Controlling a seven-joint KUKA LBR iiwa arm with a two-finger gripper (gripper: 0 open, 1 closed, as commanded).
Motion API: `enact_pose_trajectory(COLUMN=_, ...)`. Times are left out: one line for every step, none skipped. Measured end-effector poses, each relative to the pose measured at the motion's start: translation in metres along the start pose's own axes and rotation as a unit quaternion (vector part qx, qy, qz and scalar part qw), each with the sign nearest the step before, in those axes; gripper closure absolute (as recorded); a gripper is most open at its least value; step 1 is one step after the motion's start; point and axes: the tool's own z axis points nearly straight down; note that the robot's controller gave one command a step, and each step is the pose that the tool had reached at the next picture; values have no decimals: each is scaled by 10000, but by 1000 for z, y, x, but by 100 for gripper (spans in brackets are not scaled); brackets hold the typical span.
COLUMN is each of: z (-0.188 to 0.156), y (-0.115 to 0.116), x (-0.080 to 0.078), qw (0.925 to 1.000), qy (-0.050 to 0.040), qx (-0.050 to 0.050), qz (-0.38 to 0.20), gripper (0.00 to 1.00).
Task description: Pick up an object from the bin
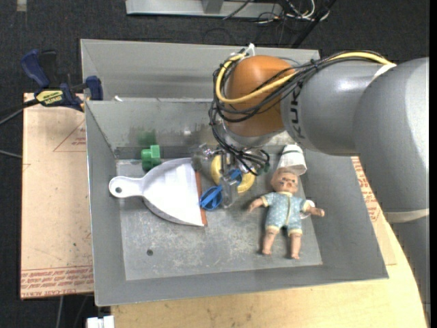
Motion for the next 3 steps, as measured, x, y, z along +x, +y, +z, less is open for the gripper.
enact_pose_trajectory(z=-4, y=-5, x=26, qw=9996, qy=28, qx=-5, qz=-271, gripper=0)
enact_pose_trajectory(z=0, y=1, x=-1, qw=10000, qy=-21, qx=-5, qz=5, gripper=100)
enact_pose_trajectory(z=0, y=1, x=-1, qw=10000, qy=-21, qx=-6, qz=9, gripper=100)
